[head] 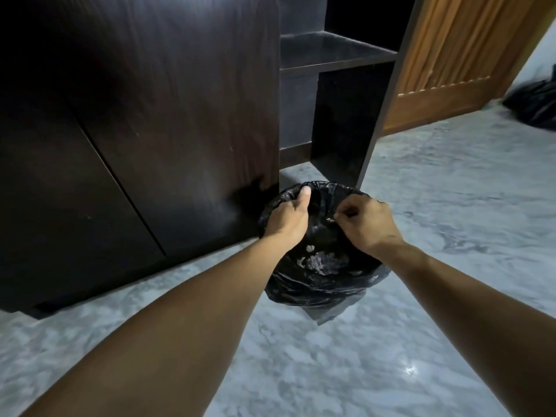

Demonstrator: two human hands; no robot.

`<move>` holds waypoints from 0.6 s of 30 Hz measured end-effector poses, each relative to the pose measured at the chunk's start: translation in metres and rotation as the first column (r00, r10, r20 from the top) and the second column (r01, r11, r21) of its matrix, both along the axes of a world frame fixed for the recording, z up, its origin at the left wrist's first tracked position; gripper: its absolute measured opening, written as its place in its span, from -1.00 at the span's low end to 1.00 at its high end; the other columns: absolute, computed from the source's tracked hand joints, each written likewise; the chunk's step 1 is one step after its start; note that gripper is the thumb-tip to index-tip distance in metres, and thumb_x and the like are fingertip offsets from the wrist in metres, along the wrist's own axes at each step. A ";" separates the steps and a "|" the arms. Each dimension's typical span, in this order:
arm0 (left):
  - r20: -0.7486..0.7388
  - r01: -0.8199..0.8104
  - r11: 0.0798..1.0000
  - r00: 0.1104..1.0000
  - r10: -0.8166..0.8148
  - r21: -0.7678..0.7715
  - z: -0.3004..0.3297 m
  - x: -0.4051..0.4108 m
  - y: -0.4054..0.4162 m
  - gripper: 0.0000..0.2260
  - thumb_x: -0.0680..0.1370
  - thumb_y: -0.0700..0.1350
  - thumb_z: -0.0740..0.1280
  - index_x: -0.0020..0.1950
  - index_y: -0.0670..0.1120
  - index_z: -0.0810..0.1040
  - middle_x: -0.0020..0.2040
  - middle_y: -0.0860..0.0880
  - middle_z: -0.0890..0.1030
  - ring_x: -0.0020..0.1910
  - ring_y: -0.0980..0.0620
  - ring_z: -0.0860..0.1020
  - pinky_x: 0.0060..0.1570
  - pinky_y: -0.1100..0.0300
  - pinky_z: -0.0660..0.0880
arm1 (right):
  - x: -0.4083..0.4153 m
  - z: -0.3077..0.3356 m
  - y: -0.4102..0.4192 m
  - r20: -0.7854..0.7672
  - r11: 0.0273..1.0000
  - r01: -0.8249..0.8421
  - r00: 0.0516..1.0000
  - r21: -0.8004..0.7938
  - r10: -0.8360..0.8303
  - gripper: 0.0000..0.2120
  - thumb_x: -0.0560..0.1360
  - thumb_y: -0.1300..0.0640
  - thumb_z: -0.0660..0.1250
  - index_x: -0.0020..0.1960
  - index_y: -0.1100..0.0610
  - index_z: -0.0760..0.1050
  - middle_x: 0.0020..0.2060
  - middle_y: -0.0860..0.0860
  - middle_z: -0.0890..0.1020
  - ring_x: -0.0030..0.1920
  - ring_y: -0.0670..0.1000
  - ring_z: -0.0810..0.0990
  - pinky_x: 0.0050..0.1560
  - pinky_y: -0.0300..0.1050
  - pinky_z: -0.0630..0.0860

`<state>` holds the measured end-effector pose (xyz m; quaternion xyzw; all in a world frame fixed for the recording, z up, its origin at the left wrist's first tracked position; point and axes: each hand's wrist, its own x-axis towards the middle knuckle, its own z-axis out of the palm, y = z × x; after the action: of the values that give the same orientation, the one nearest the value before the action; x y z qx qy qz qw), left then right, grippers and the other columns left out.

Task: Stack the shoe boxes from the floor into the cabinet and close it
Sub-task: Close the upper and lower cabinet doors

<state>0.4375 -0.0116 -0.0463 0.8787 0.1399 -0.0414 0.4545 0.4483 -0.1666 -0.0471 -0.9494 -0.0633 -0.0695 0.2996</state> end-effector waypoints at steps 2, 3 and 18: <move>0.137 0.030 0.978 0.989 -0.059 0.208 -0.011 -0.006 0.002 -0.52 0.64 0.13 0.05 0.01 -0.21 0.59 0.11 -0.20 0.59 0.14 -0.21 0.51 0.07 0.06 0.35 | -0.007 -0.006 -0.005 0.026 0.996 0.080 0.997 -0.037 -0.079 -0.92 0.44 0.06 0.35 -0.08 0.00 0.58 -0.09 0.08 0.67 -0.01 0.16 0.60 0.01 -0.02 0.55; 0.198 0.049 0.942 0.973 -0.120 0.332 -0.018 -0.010 0.004 -0.60 0.65 0.06 0.10 0.01 -0.22 0.58 0.10 -0.20 0.59 0.17 -0.21 0.50 0.11 0.05 0.35 | -0.011 -0.011 -0.008 0.042 0.986 0.140 0.990 -0.093 -0.137 -0.82 0.43 0.05 0.34 0.02 0.04 0.58 0.00 0.11 0.64 0.08 0.19 0.56 0.07 0.02 0.52; 0.064 0.145 0.749 0.968 -0.243 0.647 -0.059 -0.012 0.049 -0.39 0.65 0.14 -0.04 0.56 -0.23 0.02 0.59 -0.16 -0.01 0.57 -0.08 -0.14 0.53 0.02 -0.19 | -0.011 -0.051 0.014 -0.148 0.983 0.161 0.974 -0.087 -0.173 -0.27 0.58 -0.03 0.17 0.51 0.39 -0.07 0.51 0.33 -0.02 0.52 0.28 -0.11 0.53 0.07 -0.09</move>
<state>0.4255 0.0377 -0.1052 0.9908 0.0204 0.0251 0.1316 0.4369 -0.1527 -0.0985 -0.9644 0.0379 -0.0180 0.2610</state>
